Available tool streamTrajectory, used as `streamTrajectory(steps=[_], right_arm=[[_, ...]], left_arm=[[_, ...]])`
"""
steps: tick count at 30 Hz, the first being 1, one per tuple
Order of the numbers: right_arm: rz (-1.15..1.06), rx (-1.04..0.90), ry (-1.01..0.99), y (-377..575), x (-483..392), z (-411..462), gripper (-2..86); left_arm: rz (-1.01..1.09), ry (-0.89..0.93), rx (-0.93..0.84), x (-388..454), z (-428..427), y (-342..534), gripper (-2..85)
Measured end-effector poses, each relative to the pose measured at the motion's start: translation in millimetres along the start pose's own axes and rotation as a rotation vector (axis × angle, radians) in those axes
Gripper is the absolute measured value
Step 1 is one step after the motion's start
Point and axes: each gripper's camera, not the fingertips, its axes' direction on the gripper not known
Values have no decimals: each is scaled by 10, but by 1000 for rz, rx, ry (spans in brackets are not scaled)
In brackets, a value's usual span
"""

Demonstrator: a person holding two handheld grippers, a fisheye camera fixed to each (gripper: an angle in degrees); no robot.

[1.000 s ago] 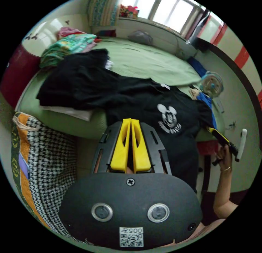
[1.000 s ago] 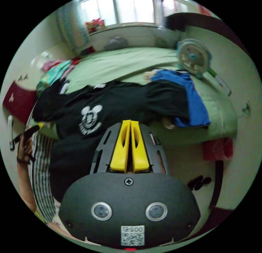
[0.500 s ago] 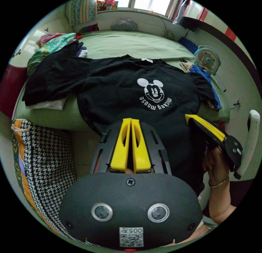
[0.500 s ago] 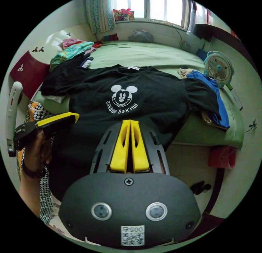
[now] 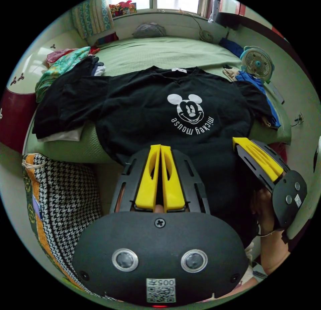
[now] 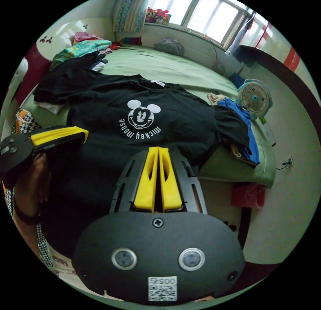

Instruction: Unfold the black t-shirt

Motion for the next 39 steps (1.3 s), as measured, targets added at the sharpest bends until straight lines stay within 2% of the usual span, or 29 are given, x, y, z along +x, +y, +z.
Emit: streamTrajectory(steps=[21,39], right_arm=[[61,-5,-194,103,-1,76,-10],[87,-3,-251,179,110,150,-9]], left_arm=[[-35,91,-7,213,293,36,-3],[-31,78,-6,346,427,69,-3]])
